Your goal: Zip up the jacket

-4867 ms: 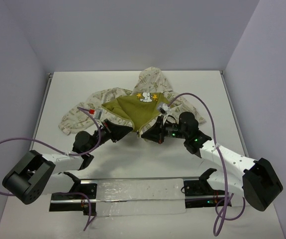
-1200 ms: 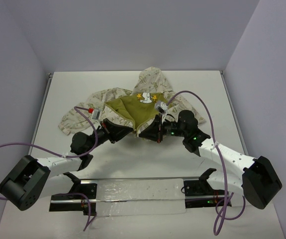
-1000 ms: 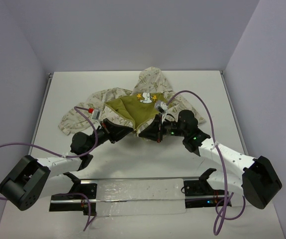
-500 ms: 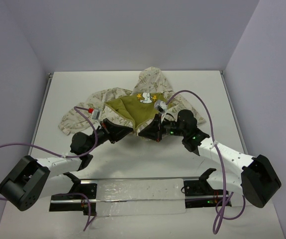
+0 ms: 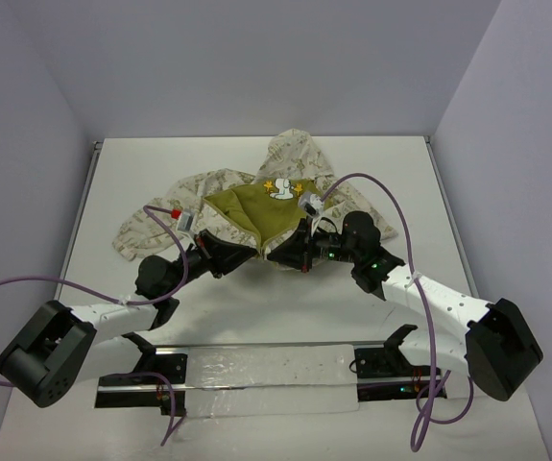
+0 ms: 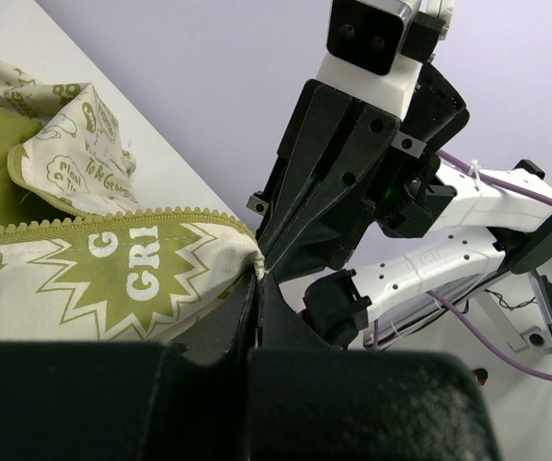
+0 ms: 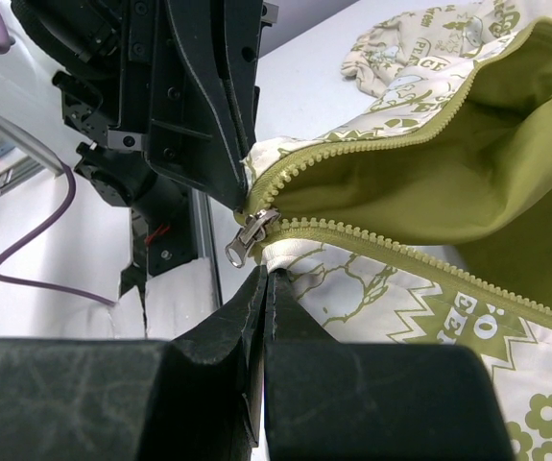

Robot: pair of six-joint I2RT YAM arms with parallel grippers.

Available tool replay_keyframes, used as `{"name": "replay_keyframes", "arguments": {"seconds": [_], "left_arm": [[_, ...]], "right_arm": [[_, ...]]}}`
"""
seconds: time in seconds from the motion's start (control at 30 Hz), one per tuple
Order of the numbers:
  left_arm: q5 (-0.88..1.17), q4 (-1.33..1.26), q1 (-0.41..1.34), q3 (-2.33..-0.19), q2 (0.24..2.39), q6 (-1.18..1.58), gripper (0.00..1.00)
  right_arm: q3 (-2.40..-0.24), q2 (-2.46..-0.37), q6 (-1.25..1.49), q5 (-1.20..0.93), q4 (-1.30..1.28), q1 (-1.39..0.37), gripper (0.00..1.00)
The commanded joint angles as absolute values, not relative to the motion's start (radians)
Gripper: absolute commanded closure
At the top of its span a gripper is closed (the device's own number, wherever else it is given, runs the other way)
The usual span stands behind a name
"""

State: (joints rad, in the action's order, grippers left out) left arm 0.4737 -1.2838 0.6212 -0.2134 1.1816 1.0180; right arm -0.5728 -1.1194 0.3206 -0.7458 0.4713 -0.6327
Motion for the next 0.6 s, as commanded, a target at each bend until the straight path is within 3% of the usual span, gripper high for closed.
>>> {"name": "replay_keyframes", "arguments": {"seconds": [0.0, 0.57], "left_arm": [[0.522, -1.71, 0.627, -0.208, 1.165, 1.025, 1.0], [0.527, -1.649, 0.627, -0.198, 1.16, 0.999, 1.0]], "right_arm": [[-0.624, -1.112, 0.319, -0.714, 0.557, -0.642, 1.0], [-0.645, -1.104, 0.323, -0.715, 0.564, -0.641, 1.0]]}}
